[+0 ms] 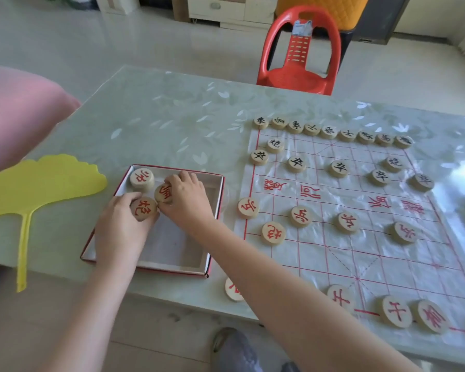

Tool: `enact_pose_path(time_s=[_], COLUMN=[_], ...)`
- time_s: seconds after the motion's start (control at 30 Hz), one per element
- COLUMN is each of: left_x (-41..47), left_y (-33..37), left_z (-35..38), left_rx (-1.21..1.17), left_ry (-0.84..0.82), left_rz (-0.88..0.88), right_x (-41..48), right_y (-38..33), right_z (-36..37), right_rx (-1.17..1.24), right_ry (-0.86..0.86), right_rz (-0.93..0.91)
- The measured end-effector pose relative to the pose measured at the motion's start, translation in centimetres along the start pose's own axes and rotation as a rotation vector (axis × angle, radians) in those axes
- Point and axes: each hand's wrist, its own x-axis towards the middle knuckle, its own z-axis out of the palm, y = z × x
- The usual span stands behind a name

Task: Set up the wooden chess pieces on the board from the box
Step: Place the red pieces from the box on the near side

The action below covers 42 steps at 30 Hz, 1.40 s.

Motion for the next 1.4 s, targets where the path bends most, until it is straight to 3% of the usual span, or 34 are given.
enact_pose_path(time_s=[0.17,0.33,0.63,0.93,1.4], left_x=[-4.9,-11.8,-20.9,-24.4,-28.0], left_y=[4.8,11.1,21.4,24.6,30.8], left_z=[-1.6,1.1,6.7,9.7,15.0], left_rx=[-0.256,-0.390,-0.371,-0.305,-0.262], left_ry=[-0.105,-0.361,-0.554,-0.625,-0.689], left_rz=[0.087,0.160,0.440,0.451,0.623], right_x=[-7.3,-18.2,-29.2,-29.0,-32.0], right_y=[3.8,12.5,25.3,27.2,30.0], right_z=[-7.2,-14.2,-22.8,-23.3,-26.1], right_rx=[0.182,0.097,0.015,0.057,0.127], right_ry=[0.206,0.221,0.349,0.301,0.380], right_rz=[0.063,0.256,0.633,0.512,0.573])
